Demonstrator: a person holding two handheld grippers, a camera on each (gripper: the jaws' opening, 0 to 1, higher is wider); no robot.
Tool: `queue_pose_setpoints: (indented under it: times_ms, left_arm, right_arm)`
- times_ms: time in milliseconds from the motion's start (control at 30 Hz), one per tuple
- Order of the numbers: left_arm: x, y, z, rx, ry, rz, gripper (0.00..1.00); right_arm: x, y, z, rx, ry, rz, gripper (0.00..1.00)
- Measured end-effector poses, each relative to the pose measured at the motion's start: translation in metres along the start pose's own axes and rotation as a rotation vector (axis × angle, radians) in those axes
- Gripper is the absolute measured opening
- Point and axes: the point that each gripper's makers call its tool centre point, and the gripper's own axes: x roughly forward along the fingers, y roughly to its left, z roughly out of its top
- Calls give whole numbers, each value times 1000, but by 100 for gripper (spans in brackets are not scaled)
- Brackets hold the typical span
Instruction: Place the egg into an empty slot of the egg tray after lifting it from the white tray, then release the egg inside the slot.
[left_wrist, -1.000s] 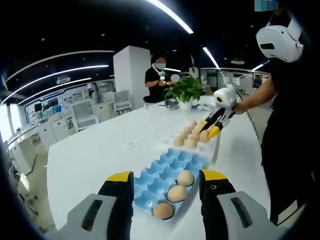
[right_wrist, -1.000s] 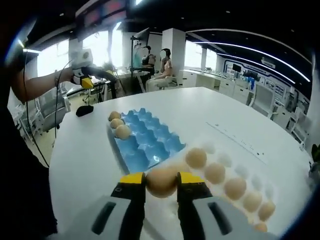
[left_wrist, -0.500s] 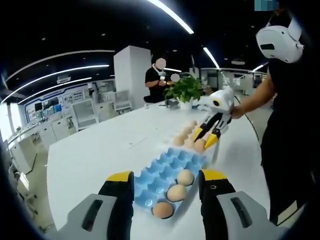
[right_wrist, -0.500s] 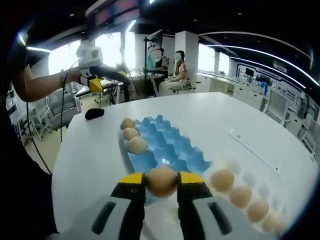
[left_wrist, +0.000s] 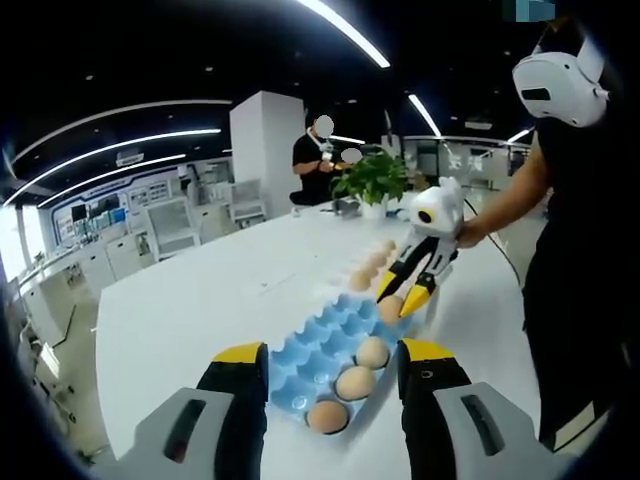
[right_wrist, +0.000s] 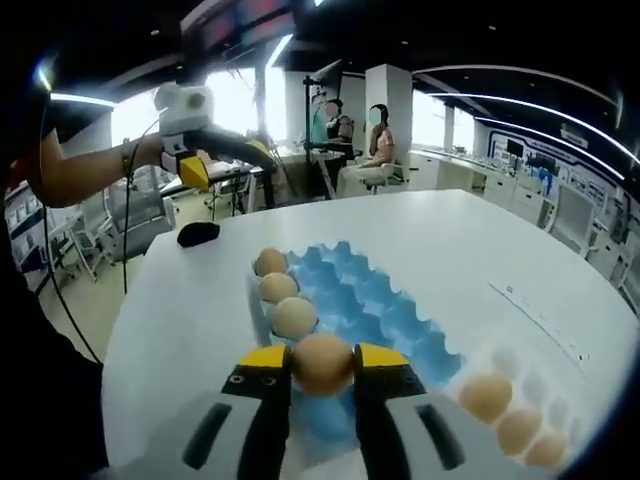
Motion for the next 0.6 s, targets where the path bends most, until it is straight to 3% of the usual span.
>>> queue_pose_setpoints:
  times_ms: [600]
  left_arm:
    - [2,0,0,0,-4,-5,52]
  right_arm:
    - [21,3,-11,12,26,23,24]
